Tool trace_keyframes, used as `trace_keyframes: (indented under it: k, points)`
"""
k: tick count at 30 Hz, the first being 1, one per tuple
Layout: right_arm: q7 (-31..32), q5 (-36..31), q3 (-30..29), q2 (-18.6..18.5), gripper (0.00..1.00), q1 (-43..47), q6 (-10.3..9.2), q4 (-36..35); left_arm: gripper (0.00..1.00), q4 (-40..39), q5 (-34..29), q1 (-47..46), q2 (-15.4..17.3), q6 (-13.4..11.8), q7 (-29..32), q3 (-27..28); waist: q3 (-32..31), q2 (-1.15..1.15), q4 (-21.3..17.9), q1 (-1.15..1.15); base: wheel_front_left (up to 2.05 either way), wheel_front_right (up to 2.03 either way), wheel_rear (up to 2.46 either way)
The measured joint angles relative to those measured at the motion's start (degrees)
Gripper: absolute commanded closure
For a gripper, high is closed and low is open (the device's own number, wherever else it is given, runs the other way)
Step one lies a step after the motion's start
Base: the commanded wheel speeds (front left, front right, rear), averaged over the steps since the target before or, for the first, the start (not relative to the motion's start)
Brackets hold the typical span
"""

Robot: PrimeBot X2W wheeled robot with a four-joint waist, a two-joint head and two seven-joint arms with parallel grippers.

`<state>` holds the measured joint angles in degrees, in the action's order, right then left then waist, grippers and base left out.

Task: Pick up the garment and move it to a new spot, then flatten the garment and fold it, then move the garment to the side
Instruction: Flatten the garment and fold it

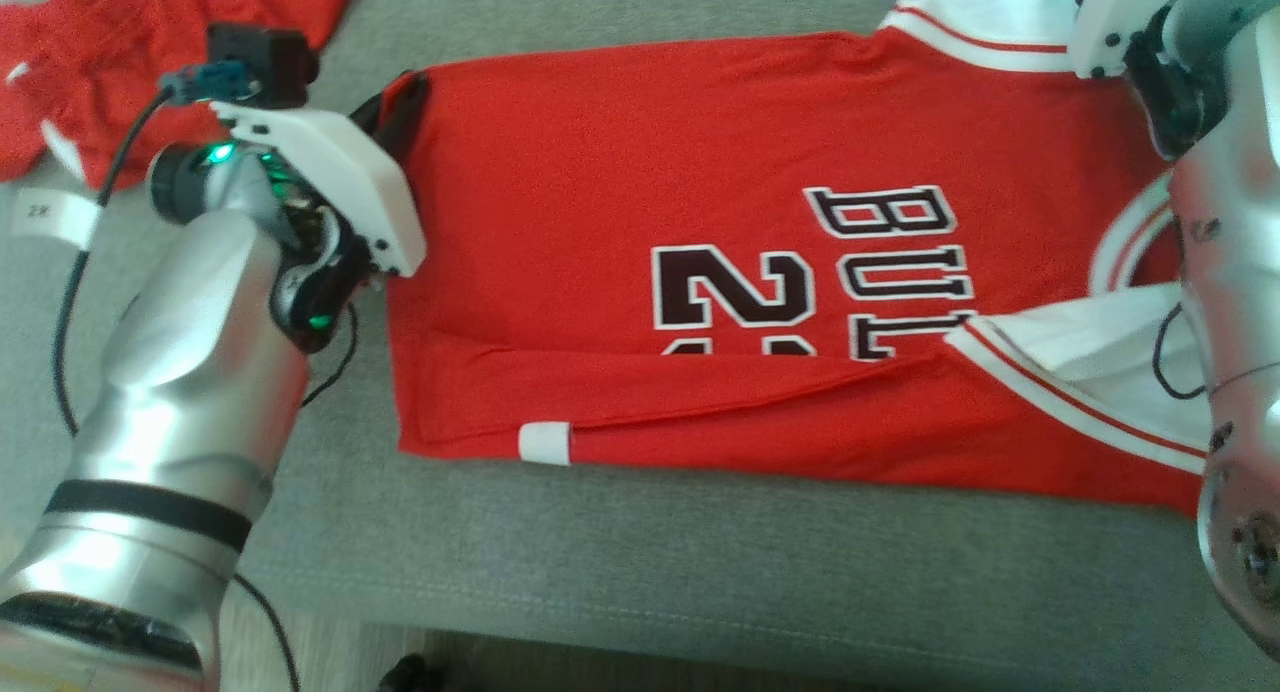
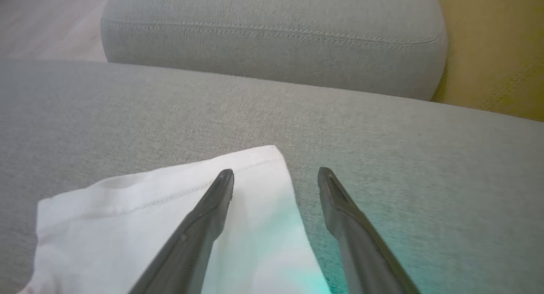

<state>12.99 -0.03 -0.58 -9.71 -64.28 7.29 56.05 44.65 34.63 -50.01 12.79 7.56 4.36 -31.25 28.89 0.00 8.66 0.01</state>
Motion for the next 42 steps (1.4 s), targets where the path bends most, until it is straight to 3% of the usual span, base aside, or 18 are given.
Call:
trace_keyframes:
  k: [7, 8, 10, 11, 29, 37, 42]
  points:
    - [3.05, -4.14, -3.01, -0.14, 0.0, -3.65, 0.0, 4.55, 1.0, -0.1, 1.8, -1.5, -0.93, 0.08, -1.92, -2.07, 2.21, 0.0, 2.42, 0.0, 0.0, 0.0, 0.0]
    - [3.2, -4.63, -3.43, -0.12, 0.06, -4.31, 0.0, 4.89, 1.0, -0.04, 1.88, -1.75, -0.99, 0.09, -2.02, -2.37, 2.42, 0.0, 2.58, 0.0, 0.0, 0.0, 0.0]
    - [3.15, -5.3, -3.59, -0.1, 0.88, -4.83, 0.0, 5.37, 1.0, 0.2, 2.42, -2.15, -1.0, 0.08, -2.55, -3.05, 2.56, 0.0, 2.76, 0.0, 0.0, 0.0, 0.0]
    - [3.1, -5.67, -3.65, -0.08, 1.0, -4.91, 0.0, 5.55, 1.0, 0.37, 2.45, -2.26, -1.0, 0.08, -2.75, -3.22, 2.59, 0.0, 2.78, 0.0, 0.0, 0.0, 0.0]
    - [-12.81, -9.47, -12.61, -0.64, 1.0, -6.8, 0.0, 5.86, 1.0, 5.98, 2.16, -6.64, -1.42, -0.29, -15.66, -3.3, 0.27, 0.0, 0.99, 0.0, 0.0, 0.0, 0.0]
    - [-18.61, -6.72, -13.07, 1.59, 1.0, -6.16, 0.0, 9.02, 1.0, 7.04, 1.77, -5.61, -1.36, -1.54, -18.34, -1.54, -1.99, 0.0, -1.5, -0.01, 0.0, 0.0, 0.0]
    - [-22.84, -2.56, -8.77, 2.87, 1.0, -1.91, 0.0, 10.81, 1.0, 6.37, 1.85, 1.04, -1.23, -2.77, -18.59, 1.26, -4.68, 0.0, -3.52, 0.0, 0.0, 0.0, 0.0]
